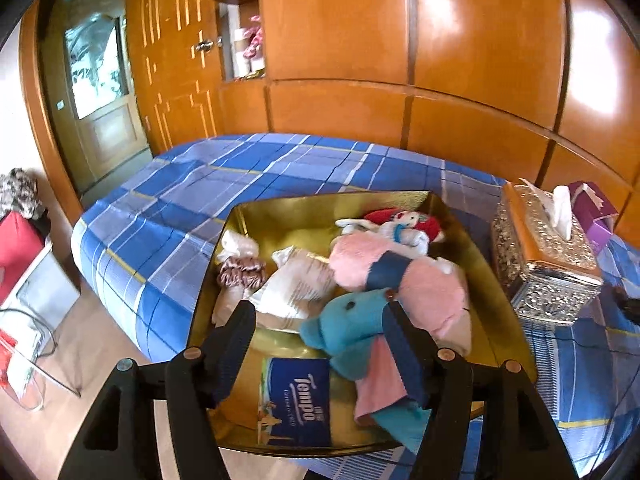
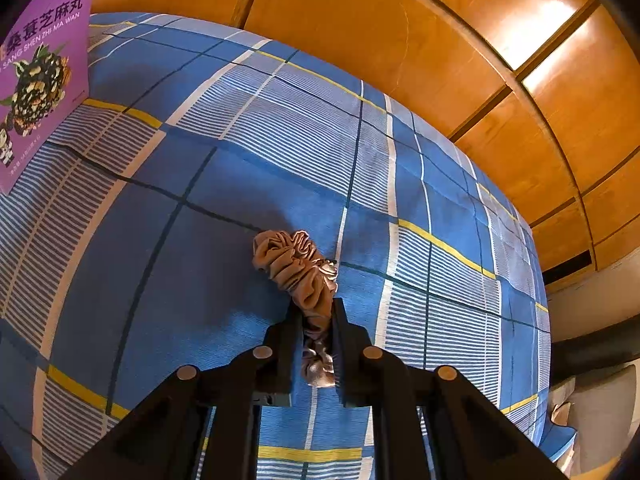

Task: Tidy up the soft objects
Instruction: 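Carry the brown scrunchie into the gold tray and open the right tool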

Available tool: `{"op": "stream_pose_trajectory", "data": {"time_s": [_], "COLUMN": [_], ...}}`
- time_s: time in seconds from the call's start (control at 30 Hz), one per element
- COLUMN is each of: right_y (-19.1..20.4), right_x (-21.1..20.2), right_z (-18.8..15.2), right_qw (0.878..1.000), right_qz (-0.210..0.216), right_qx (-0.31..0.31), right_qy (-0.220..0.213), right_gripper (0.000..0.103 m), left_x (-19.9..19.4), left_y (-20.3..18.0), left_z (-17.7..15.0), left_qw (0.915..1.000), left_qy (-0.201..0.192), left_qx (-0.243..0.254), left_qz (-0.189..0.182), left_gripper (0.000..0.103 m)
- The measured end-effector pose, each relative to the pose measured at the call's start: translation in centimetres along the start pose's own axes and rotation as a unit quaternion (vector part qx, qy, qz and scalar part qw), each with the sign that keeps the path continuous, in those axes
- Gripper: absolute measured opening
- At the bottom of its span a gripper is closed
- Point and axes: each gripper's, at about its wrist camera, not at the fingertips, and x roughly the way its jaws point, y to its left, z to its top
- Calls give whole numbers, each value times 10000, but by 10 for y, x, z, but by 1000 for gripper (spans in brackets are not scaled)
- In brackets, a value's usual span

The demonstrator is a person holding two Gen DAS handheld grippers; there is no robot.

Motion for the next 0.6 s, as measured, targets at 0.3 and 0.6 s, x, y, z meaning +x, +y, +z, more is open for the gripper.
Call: {"op": "stream_pose_trajectory", "data": {"time_s": [0.3,0.6], "right_y": [-19,-29], "right_x": [5,9], "right_z": [3,5], "right_qw": [9976,9930], "right_qz": [446,770], "right_qx": [509,877], "right_qy": [133,199], "right_gripper": [12,12], "left_x": [-9,-11], "left_y": [-24,-41], "left_z": [0,-3], "left_qw": [9994,9981], "left_qy": [-68,-71], "left_qx": [314,548], "left_qz": [-130,-279], "left_gripper": [66,66]}}
